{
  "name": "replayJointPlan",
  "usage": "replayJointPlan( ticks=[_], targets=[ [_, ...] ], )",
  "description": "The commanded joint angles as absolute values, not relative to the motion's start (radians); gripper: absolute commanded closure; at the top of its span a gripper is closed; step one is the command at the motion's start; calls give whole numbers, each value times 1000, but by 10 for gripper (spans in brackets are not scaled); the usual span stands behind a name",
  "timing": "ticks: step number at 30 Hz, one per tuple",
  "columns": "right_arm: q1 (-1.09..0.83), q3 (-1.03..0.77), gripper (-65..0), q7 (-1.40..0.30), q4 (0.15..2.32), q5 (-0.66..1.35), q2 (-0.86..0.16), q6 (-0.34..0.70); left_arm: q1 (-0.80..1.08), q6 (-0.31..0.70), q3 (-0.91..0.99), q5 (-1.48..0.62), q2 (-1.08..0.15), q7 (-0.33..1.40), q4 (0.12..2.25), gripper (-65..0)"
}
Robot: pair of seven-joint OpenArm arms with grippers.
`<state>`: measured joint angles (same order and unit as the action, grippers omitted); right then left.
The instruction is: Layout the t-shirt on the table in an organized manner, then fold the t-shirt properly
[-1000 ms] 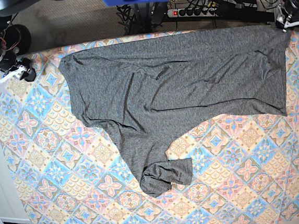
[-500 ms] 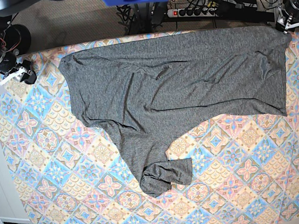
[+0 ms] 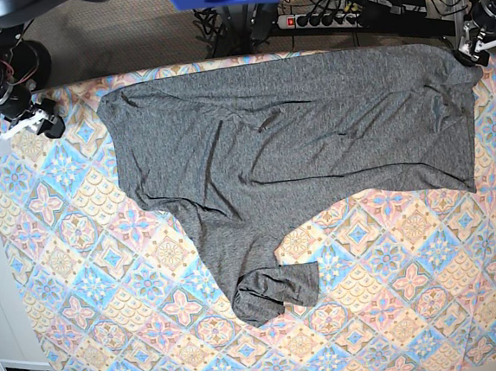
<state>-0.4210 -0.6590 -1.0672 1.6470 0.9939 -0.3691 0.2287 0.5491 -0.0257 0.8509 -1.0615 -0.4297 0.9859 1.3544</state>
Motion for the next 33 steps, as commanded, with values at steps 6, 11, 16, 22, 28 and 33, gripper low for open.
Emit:
replayJointPlan(
  ticks=[6, 11, 16, 22, 28, 33],
  targets=[
    [-421, -667, -280, -1055, 1698, 1006, -338, 232, 555, -21, 866, -1145, -453, 1073, 1369, -506],
    [-421, -667, -280, -1055, 1793, 1006, -325, 232, 556, -21, 874, -1159, -453, 1132, 1371, -370],
    [-426, -668, -280, -1056, 1854, 1006, -325, 232, 558, -21, 986, -1159, -453, 1233, 1371, -208],
    [-427, -668, -280, -1058, 1873, 1006, -325, 232, 559, -21, 1066, -1159, -478, 1294, 1371, -84],
    [-427, -668, -280, -1058, 1873, 1006, -325, 232, 561, -21, 1179, -1159, -476, 1297, 1371, -80],
    [-426, -668, -277, -1058, 1873, 1006, -329, 232, 553, -21, 1308, -1224, -464, 1339, 1409, -79]
  ],
)
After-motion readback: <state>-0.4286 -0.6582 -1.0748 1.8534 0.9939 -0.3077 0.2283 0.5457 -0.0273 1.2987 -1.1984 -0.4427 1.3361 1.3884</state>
